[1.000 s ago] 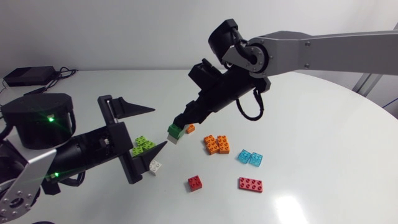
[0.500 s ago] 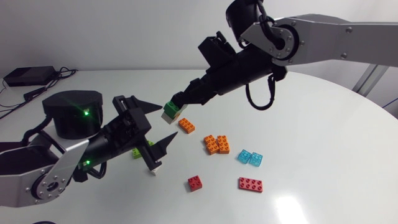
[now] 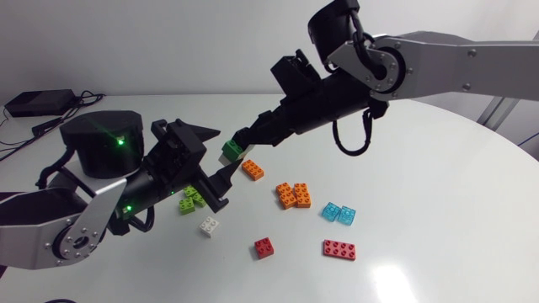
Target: Separate the duplo bricks
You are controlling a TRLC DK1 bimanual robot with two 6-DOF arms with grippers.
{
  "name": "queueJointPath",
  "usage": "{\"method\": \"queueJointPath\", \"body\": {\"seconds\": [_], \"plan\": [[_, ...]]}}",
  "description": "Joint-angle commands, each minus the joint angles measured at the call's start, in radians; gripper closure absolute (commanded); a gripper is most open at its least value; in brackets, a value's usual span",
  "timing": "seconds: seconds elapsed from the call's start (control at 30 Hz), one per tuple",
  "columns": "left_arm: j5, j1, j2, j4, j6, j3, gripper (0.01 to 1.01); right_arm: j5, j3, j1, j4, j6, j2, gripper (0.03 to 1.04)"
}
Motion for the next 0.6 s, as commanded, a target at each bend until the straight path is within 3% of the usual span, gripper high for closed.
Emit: {"method": "queueJointPath", "body": {"seconds": [0.0,0.37,0.57], "plan": [[-0.013,-0.012,0.023,0.027,-0.047,0.038,0.241,-0.009,-0.036,-0.01,0.018,0.029,-0.032,0.89],[-0.036,-0.044,0.058,0.051,-0.104,0.058,0.282,-0.029,-0.074,-0.022,0.074,0.049,-0.072,0.89],[-0.036,-0.047,0.066,0.053,-0.121,0.073,0.441,-0.035,-0.085,-0.025,0.083,0.05,-0.075,0.89]]}}
